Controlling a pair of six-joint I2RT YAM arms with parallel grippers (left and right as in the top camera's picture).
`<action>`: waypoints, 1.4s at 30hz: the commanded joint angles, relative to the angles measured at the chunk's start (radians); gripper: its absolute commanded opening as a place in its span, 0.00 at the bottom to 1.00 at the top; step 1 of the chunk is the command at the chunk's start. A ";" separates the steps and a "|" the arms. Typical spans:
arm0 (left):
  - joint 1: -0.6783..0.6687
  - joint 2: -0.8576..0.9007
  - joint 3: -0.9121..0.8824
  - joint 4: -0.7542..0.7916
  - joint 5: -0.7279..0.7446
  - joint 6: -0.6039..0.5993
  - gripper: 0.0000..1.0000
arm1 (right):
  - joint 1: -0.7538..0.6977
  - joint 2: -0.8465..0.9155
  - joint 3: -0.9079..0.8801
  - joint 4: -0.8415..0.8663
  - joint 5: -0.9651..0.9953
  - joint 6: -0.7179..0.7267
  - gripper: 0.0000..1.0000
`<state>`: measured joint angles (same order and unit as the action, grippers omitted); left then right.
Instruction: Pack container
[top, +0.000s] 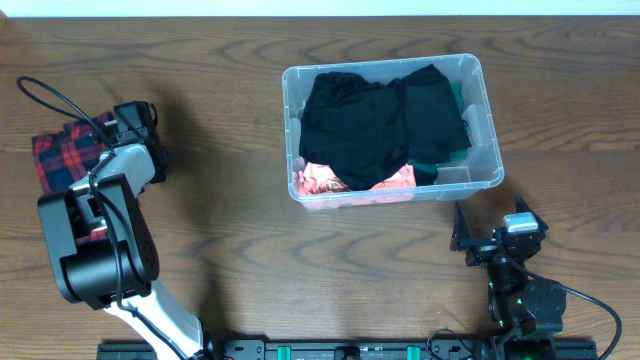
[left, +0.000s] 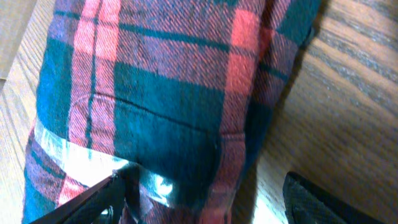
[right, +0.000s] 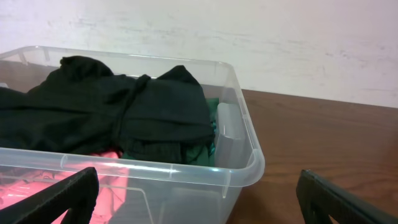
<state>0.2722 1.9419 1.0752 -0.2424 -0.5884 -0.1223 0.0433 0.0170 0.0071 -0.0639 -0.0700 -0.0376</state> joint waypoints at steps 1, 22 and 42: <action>0.005 0.071 -0.014 -0.011 0.028 0.014 0.82 | -0.006 -0.004 -0.002 -0.004 0.006 -0.013 0.99; 0.009 0.072 -0.014 -0.013 0.028 0.093 0.63 | -0.006 -0.004 -0.002 -0.005 0.006 -0.013 0.99; 0.035 0.072 -0.014 0.001 0.027 0.149 0.62 | -0.006 -0.004 -0.002 -0.004 0.006 -0.013 0.99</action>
<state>0.2840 1.9675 1.0832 -0.2276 -0.6323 0.0078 0.0433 0.0170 0.0071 -0.0639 -0.0700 -0.0376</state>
